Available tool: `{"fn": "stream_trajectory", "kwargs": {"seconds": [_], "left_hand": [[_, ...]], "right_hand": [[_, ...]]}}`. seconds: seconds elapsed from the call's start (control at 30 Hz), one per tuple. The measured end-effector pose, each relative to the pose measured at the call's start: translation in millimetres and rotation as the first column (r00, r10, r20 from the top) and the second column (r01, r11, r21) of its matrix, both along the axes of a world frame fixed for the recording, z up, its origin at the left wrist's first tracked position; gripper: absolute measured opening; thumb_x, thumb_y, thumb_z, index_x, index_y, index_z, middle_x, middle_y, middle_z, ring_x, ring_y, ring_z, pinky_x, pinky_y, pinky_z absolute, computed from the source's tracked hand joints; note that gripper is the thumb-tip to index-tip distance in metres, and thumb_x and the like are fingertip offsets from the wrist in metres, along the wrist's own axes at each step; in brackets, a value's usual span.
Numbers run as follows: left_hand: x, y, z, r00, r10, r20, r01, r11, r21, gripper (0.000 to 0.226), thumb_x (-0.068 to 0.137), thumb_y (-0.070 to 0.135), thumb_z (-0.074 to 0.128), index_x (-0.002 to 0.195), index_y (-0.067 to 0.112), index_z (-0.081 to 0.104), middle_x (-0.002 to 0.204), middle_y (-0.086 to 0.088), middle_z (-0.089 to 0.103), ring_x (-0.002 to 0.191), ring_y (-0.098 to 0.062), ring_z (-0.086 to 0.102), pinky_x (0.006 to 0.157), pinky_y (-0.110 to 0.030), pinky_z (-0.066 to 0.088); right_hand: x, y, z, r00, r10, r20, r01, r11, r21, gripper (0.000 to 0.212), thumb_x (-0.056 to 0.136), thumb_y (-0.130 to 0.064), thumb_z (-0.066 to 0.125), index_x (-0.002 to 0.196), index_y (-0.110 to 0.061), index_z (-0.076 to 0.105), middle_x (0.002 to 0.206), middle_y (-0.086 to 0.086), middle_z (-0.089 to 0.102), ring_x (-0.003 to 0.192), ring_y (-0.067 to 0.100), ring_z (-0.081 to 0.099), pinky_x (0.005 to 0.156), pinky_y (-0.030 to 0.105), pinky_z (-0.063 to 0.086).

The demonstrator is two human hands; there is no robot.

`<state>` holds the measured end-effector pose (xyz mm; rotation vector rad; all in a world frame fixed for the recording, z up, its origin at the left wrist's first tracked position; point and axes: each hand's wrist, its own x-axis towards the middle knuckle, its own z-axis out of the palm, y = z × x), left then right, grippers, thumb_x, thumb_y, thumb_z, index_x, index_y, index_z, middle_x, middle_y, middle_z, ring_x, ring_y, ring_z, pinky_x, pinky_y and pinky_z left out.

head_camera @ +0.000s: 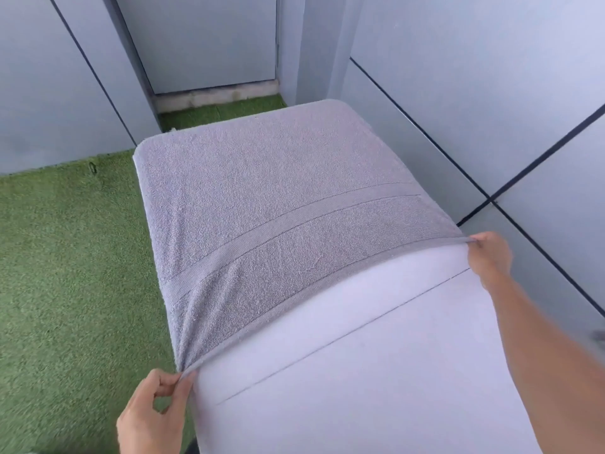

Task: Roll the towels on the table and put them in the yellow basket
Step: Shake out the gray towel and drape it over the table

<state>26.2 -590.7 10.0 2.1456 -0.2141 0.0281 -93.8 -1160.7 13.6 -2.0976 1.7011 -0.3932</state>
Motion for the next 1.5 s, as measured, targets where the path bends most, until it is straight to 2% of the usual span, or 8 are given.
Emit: {"fn": "stream_trajectory", "kwargs": {"seconds": [0.17, 0.4, 0.73, 0.9, 1.2, 1.3, 1.4, 1.5], "left_hand": [[-93, 14, 3, 0.99, 0.087, -0.109, -0.076, 0.992, 0.099, 0.028, 0.078, 0.011, 0.077, 0.065, 0.02, 0.054, 0.064, -0.003, 0.064, 0.073, 0.003, 0.055, 0.063, 0.002, 0.036], [-209, 32, 9, 0.99, 0.107, -0.091, -0.095, 0.987, 0.128, 0.033, 0.077, 0.016, 0.08, 0.061, 0.024, 0.053, 0.063, 0.006, 0.058, 0.057, -0.006, 0.047, 0.054, -0.012, 0.035], [-321, 52, 5, 0.973, 0.203, -0.113, -0.194, 0.977, 0.09, 0.023, 0.082, 0.017, 0.072, 0.066, 0.02, 0.056, 0.074, 0.018, 0.063, 0.067, -0.001, 0.053, 0.062, -0.003, 0.034], [-409, 68, 6, 0.953, 0.267, -0.144, -0.256, 0.962, 0.092, 0.022, 0.083, 0.017, 0.072, 0.067, 0.019, 0.057, 0.06, 0.003, 0.063, 0.067, 0.0, 0.052, 0.062, -0.002, 0.034], [-547, 83, 30, 0.91, 0.348, -0.225, -0.326, 0.937, 0.13, 0.02, 0.081, 0.008, 0.073, 0.069, 0.01, 0.058, 0.078, -0.01, 0.065, 0.072, 0.013, 0.053, 0.062, 0.003, 0.037], [-558, 89, 29, 0.914, 0.336, -0.228, -0.287, 0.932, 0.221, 0.021, 0.084, 0.012, 0.072, 0.073, 0.022, 0.057, 0.086, -0.003, 0.061, 0.078, -0.002, 0.057, 0.069, -0.01, 0.042], [-555, 73, 37, 0.942, 0.311, -0.123, -0.224, 0.861, 0.457, 0.017, 0.082, 0.016, 0.071, 0.094, 0.023, 0.061, 0.107, -0.004, 0.052, 0.105, -0.029, 0.051, 0.086, -0.044, 0.044], [-552, 35, 38, 0.986, 0.152, 0.075, -0.164, 0.747, 0.645, 0.031, 0.076, 0.015, 0.076, 0.104, 0.023, 0.065, 0.114, -0.005, 0.055, 0.108, -0.034, 0.05, 0.094, -0.049, 0.038]], "right_hand": [[-75, 21, 3, 0.999, 0.014, 0.036, -0.014, 1.0, 0.001, 0.024, 0.091, -0.008, 0.049, 0.106, -0.009, 0.068, 0.106, 0.018, 0.066, 0.105, 0.037, 0.06, 0.082, 0.036, 0.046], [-181, 54, 9, 0.99, 0.023, 0.141, -0.027, 0.999, 0.026, 0.022, 0.095, -0.007, 0.046, 0.11, -0.006, 0.062, 0.111, 0.018, 0.065, 0.104, 0.035, 0.059, 0.081, 0.036, 0.042], [-288, 66, -12, 0.97, 0.07, 0.235, -0.071, 0.997, -0.003, 0.019, 0.094, -0.011, 0.045, 0.105, -0.013, 0.061, 0.107, 0.013, 0.066, 0.104, 0.032, 0.058, 0.083, 0.038, 0.044], [-366, 85, -13, 0.97, 0.07, 0.234, -0.076, 0.997, 0.02, 0.018, 0.093, -0.012, 0.042, 0.099, -0.016, 0.059, 0.103, 0.013, 0.065, 0.102, 0.035, 0.059, 0.083, 0.041, 0.045], [-502, 116, -1, 0.989, 0.105, 0.107, -0.115, 0.989, 0.091, 0.016, 0.096, -0.011, 0.042, 0.101, -0.006, 0.056, 0.103, 0.025, 0.063, 0.097, 0.042, 0.058, 0.079, 0.045, 0.044], [-521, 112, 10, 0.972, 0.235, 0.011, -0.235, 0.965, 0.12, 0.013, 0.097, -0.014, 0.043, 0.101, -0.008, 0.053, 0.1, 0.022, 0.064, 0.092, 0.04, 0.06, 0.077, 0.045, 0.045], [-527, 111, 22, 0.905, 0.41, -0.113, -0.409, 0.912, 0.028, 0.011, 0.094, -0.014, 0.05, 0.104, -0.011, 0.055, 0.098, 0.02, 0.064, 0.093, 0.041, 0.06, 0.076, 0.044, 0.044], [-525, 112, 31, 0.772, 0.58, -0.259, -0.622, 0.773, -0.123, 0.034, 0.082, -0.004, 0.064, 0.113, -0.016, 0.06, 0.116, 0.011, 0.059, 0.109, 0.035, 0.052, 0.085, 0.046, 0.042]]}}
